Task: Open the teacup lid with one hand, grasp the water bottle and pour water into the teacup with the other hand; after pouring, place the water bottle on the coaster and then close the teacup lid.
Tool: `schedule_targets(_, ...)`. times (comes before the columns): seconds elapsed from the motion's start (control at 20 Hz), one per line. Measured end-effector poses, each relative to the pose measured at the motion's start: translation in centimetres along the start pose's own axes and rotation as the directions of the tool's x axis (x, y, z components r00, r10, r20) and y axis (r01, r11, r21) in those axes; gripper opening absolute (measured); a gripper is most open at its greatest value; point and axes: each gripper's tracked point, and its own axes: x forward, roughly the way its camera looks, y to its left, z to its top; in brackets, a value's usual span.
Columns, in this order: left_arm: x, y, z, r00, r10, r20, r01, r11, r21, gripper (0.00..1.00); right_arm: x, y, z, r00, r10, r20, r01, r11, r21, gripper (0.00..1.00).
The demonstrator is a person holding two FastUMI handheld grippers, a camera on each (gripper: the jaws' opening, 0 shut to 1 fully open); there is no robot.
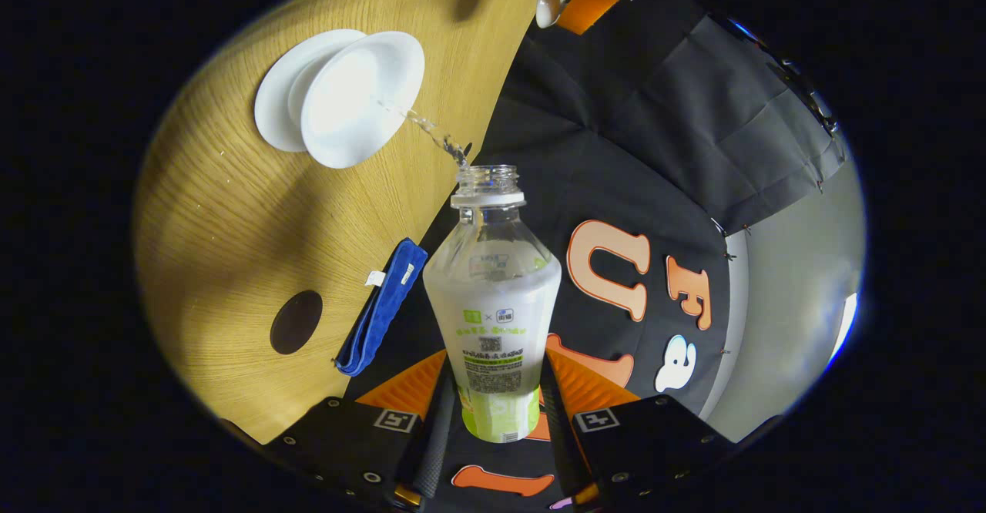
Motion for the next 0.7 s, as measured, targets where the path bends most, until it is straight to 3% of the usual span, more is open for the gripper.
schedule_targets(0.55, -0.1, -0.6, 0.0, 1.000, -0.005, 0.006, 0.005, 1.000, 0.024, 0.28, 0.1, 0.0, 0.5, 0.998, 0.041, 0.053, -0.040, 0.999, -0.032, 0.56)
schedule_targets(0.7, 0.0, -0.6, 0.0, 1.000, -0.009, 0.005, 0.009, 1.000, 0.025, 0.26, 1.0, -0.8, 0.7, 0.997, 0.020, 0.075, -0.014, 0.997, -0.078, 0.59)
